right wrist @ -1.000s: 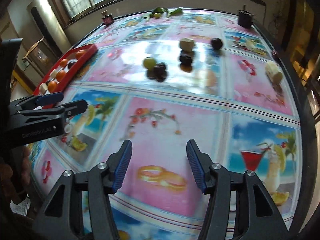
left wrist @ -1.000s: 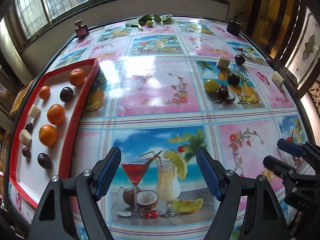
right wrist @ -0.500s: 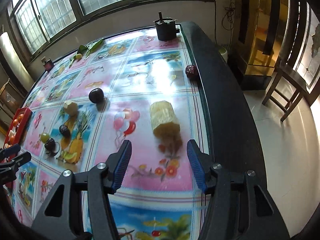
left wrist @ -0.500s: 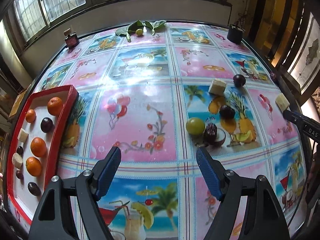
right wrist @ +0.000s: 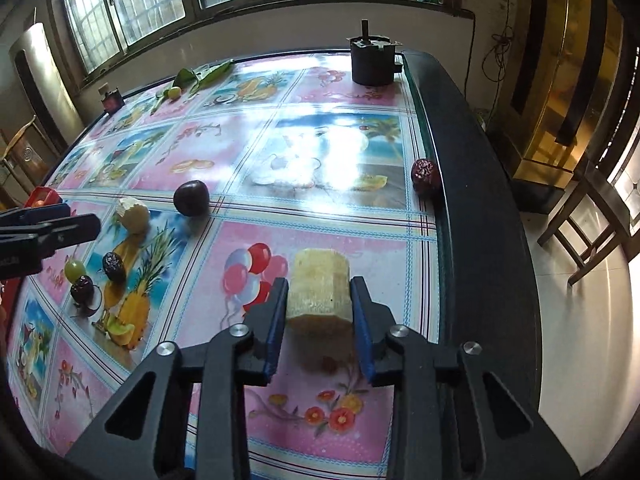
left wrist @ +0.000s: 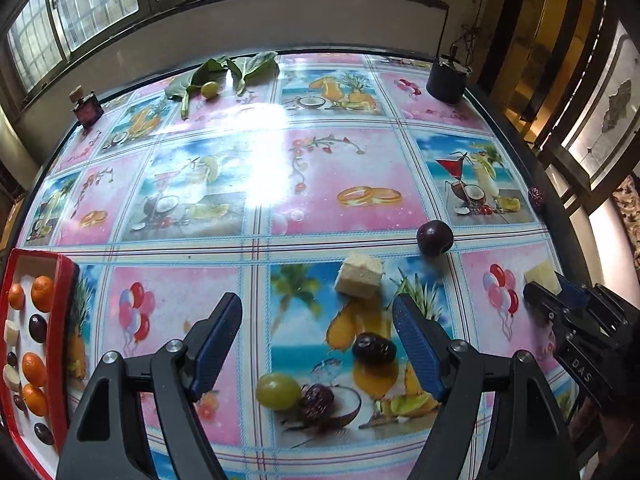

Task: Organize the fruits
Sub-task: 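Grasp a pale yellow cake piece with the right tool while the left tool grasps a white cake piece, then carry both held cake pieces over the red-rimmed tray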

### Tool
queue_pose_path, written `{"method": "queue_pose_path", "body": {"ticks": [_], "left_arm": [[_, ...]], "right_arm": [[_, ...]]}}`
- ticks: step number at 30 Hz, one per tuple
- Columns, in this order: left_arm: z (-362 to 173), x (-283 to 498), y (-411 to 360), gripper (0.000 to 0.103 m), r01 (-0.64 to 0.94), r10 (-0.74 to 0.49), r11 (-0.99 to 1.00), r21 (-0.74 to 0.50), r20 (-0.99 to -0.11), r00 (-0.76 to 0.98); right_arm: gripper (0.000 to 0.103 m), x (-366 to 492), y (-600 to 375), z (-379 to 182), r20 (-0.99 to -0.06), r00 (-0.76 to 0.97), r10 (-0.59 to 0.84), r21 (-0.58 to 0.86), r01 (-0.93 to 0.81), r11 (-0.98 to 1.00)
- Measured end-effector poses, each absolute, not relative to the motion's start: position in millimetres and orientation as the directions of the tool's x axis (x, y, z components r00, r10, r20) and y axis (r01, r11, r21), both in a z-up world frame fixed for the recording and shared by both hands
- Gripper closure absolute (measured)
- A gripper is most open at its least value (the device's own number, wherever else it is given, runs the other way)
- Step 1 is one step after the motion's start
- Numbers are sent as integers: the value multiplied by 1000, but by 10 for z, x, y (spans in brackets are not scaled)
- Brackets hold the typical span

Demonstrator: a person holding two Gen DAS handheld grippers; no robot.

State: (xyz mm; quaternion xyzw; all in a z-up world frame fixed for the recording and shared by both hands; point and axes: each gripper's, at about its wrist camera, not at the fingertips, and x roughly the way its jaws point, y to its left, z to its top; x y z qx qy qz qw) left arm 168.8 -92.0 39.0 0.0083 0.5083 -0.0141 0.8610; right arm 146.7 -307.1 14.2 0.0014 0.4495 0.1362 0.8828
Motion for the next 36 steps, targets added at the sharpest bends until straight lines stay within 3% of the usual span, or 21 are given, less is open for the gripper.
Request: {"method": "queue_pose_path", "body": {"ticks": [8, 10, 11, 15, 36], "left_arm": [[206, 1888, -1044, 27, 46, 10, 998, 36, -876, 482], [169, 1920, -1008, 39, 44, -14, 999, 8, -882, 471], [146, 1928, -989, 53, 46, -33, 999, -14, -886, 462], [175, 1911, -983, 80, 62, -50, 998, -23, -874, 483], [414, 1467, -519, 79, -2, -62, 997, -74, -860, 507]], "right_arm": [[70, 1489, -3116, 145, -789, 546, 281, 154, -267, 951], [70, 1495, -3117, 143, -786, 550, 282, 152, -270, 951], [70, 1494, -3117, 142, -784, 553, 282, 151, -270, 951], [70, 1486, -3110, 149, -776, 568, 274, 141, -267, 953], [70, 1017, -3002, 437, -761, 564, 322, 179, -294, 939]]}}
